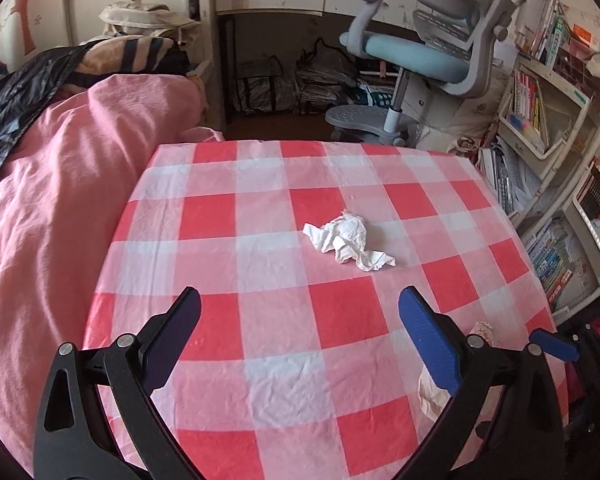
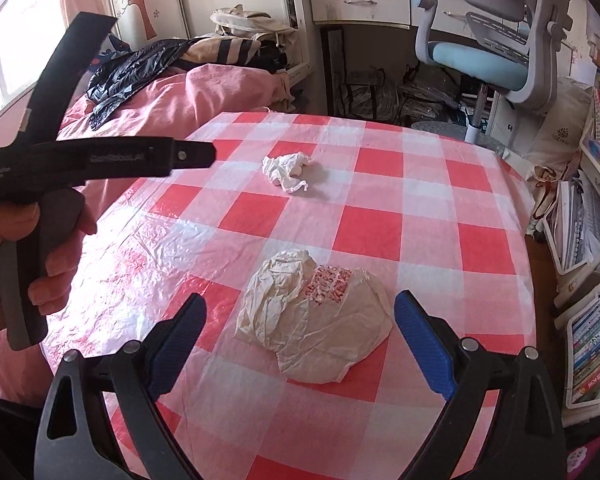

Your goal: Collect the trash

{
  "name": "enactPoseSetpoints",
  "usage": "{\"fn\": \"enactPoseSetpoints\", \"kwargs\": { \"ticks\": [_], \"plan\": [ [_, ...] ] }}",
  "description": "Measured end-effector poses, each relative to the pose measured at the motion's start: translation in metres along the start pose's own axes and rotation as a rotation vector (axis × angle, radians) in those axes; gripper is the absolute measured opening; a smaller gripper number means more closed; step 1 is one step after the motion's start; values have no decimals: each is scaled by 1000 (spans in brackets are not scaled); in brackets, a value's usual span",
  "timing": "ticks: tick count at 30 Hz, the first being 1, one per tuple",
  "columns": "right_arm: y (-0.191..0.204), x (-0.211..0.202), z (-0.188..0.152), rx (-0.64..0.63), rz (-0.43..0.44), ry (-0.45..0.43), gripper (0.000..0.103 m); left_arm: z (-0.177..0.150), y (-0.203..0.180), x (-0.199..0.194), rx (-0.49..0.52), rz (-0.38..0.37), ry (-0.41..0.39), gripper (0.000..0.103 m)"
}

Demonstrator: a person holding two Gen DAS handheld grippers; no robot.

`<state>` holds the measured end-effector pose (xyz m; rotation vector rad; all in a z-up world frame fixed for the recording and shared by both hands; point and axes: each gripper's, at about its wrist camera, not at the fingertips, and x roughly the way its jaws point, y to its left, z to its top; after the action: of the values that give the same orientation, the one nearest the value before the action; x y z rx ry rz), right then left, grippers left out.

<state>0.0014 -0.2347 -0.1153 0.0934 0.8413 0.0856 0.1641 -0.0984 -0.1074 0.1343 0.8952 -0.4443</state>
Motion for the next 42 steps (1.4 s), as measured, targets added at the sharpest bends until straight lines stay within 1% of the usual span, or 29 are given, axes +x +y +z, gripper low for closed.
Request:
{"fn": "enactPoseSetpoints", "kwargs": {
  "ticks": [4,8,9,11,13,14,15,16,17,18,19,20,21,23,25,28,31,34,38,42],
  "plan": [
    [-6,14,5,17,27,32,91,12,-15,33,44,-2,31,96],
    [-10,28,8,26,45,61,90,27,-20,56,33,-8,40,95],
    [-11,31,10,27,49,68,89,31,-21,61,30,-9,41,95],
    [-12,36,11,31,53,83,82,37,-23,73,27,2,51,95],
    [-14,41,10,39,55,106,77,40,-26,85,29,12,69,90],
    [-14,43,9,38,54,121,76,40,-27,90,31,13,81,83],
    [-13,44,8,34,52,124,75,40,-29,95,31,16,90,70],
    [-13,44,8,27,46,125,72,39,-29,100,29,14,103,65],
    [-12,44,8,20,44,127,65,38,-30,104,26,11,112,51],
    [-12,43,8,16,43,129,61,37,-30,102,35,20,94,34],
    [-12,42,8,17,47,131,52,36,-30,101,37,15,93,26],
    [-12,41,8,20,60,135,40,35,-29,99,29,-23,105,17],
    [-13,40,8,21,68,139,36,33,-28,95,18,-47,103,16],
    [-11,37,8,18,79,139,29,29,-26,83,11,-66,91,15],
    [-10,30,8,15,84,116,27,23,-21,67,-9,-100,81,15],
    [-9,13,9,24,90,63,27,14,-14,30,-28,-130,41,15],
    [-8,-8,9,33,100,0,27,3,-12,-12,-24,-151,-16,15],
    [-7,-24,9,38,109,-52,27,-18,-6,-50,-51,-183,-50,15],
    [-7,-44,15,45,148,-126,27,-44,0,-88,-104,-214,-70,15],
    [-3,-63,17,48,180,-186,28,-65,-2,-120,-125,-213,-114,15]
  ]
}}
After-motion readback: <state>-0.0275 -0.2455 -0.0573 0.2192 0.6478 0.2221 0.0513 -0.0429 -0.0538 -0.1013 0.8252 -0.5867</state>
